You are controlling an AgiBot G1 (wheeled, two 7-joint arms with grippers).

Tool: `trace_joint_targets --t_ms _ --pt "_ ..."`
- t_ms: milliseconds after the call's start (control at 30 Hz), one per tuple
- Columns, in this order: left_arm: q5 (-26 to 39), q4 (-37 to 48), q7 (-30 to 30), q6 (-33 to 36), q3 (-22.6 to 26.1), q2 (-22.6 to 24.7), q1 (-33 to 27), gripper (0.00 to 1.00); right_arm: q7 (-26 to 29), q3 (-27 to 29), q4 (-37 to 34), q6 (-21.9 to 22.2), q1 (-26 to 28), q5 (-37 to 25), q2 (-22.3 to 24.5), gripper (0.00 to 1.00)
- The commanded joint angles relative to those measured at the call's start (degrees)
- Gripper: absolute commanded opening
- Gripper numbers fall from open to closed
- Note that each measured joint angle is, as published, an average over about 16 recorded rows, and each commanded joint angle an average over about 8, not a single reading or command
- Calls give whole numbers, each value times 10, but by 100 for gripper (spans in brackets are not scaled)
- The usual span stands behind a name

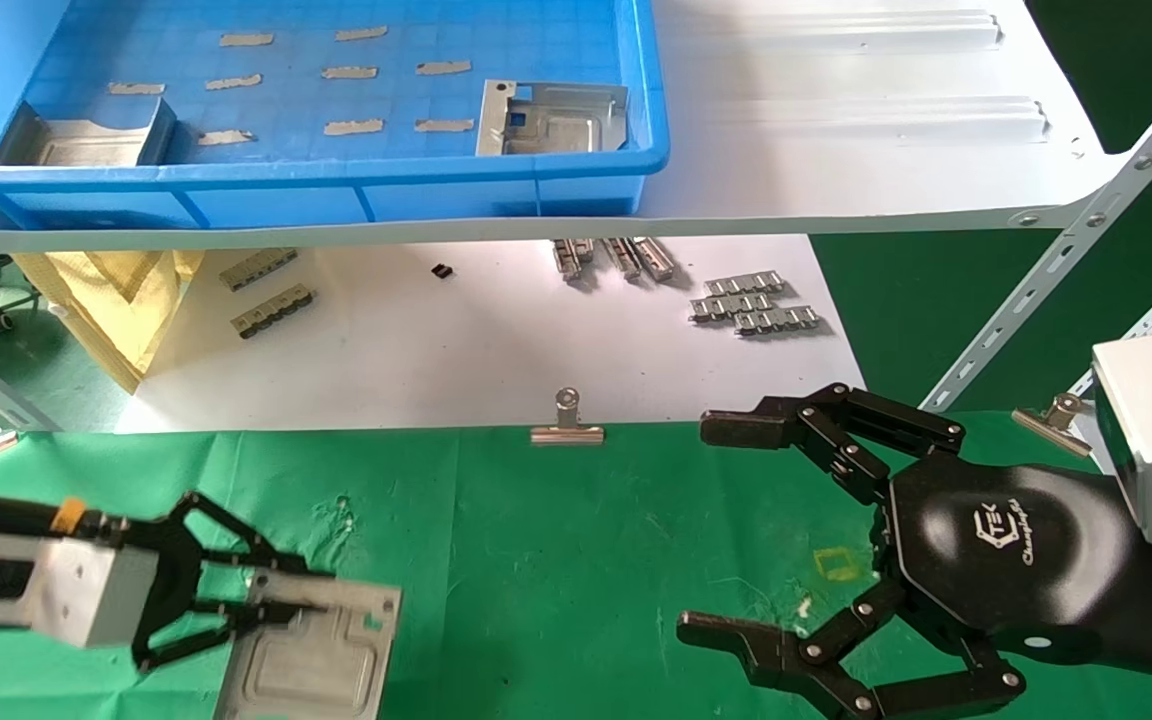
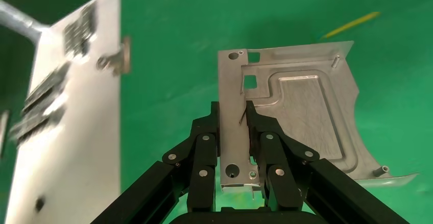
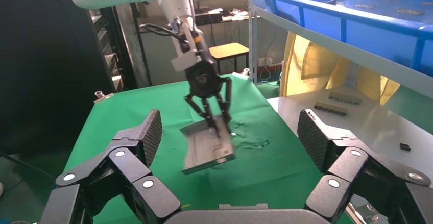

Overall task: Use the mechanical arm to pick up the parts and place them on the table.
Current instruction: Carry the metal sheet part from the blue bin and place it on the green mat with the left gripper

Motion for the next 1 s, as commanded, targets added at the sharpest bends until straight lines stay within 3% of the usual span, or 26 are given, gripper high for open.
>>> trace_joint_targets --t_ms 33,200,233,267,467,533,800,1000 --pt "8 22 34 -5 10 7 5 0 0 0 0 0 0 0 0 100" --pt "16 91 71 -20 12 26 -1 0 0 0 0 0 0 0 0 100" --pt "17 102 77 -22 12 30 -2 4 0 0 0 0 0 0 0 100" --pt "18 113 83 -22 12 35 -3 13 0 0 0 0 0 0 0 100" --pt "33 162 110 -26 20 57 -12 88 0 0 0 0 0 0 0 100" --pt "37 175 118 -28 22 63 -16 100 0 0 0 0 0 0 0 100" --pt "39 218 137 -17 23 79 -28 100 0 0 0 0 0 0 0 100" --pt "12 230 114 15 19 83 -27 100 0 0 0 0 0 0 0 100"
